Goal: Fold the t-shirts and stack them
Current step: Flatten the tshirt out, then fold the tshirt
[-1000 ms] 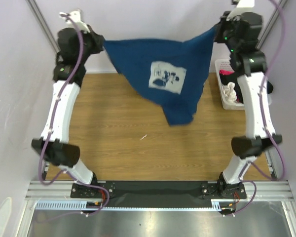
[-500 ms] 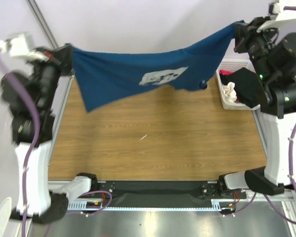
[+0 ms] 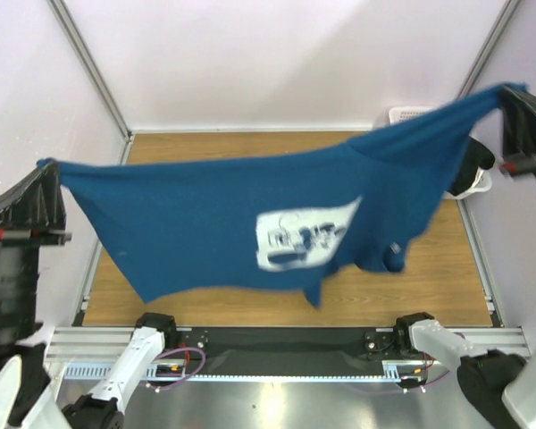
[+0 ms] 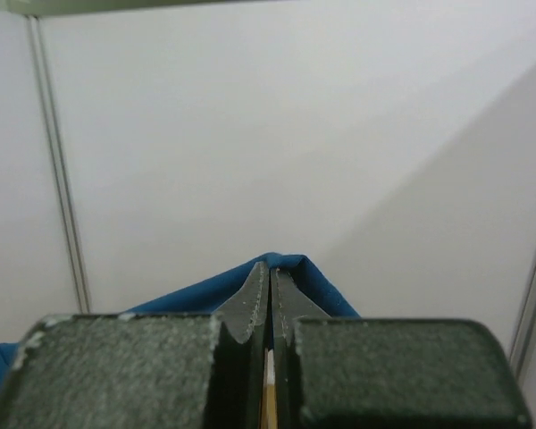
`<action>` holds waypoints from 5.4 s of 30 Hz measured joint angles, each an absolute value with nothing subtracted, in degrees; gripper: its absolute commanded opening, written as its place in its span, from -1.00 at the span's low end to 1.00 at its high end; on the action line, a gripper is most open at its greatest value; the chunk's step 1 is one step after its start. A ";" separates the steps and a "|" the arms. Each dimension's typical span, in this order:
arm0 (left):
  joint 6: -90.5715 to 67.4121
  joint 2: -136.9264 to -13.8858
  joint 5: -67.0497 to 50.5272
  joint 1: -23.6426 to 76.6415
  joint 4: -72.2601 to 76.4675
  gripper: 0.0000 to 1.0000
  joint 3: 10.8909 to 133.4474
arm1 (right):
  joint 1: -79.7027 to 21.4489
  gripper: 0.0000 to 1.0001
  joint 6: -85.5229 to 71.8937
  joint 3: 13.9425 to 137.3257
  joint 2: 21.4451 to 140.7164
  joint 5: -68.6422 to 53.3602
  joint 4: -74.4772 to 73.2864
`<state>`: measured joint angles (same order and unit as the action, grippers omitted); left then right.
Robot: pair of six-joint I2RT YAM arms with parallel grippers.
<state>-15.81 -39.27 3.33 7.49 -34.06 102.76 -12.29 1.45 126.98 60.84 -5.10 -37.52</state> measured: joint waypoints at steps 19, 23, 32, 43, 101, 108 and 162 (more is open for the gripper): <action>-20.56 -41.67 12.16 7.49 -34.81 -0.99 79.15 | -5.74 -1.00 -1.43 100.07 56.75 -8.40 -34.57; -21.08 -45.06 13.43 7.51 -29.52 -0.99 63.77 | -5.69 -1.00 -1.28 87.37 60.66 -8.12 -31.59; -19.49 -58.30 14.96 7.51 -6.04 -0.99 47.97 | -5.80 -1.00 -2.48 70.59 73.71 -9.54 -18.74; -17.06 -91.77 14.15 6.52 11.88 -1.00 57.36 | -6.50 -1.00 -3.44 83.55 103.04 -12.51 -6.66; -9.87 -108.18 -13.80 -7.75 18.00 -1.00 66.39 | -6.35 -1.00 -1.37 82.39 99.74 -14.79 -8.40; -8.43 -103.55 -13.80 -7.75 18.00 -0.99 61.58 | -6.42 -1.00 -1.54 75.35 92.79 -13.80 -9.19; 7.60 -81.28 -13.67 -7.77 -6.26 0.99 53.34 | -10.74 0.99 -7.14 61.43 78.02 -15.25 -26.33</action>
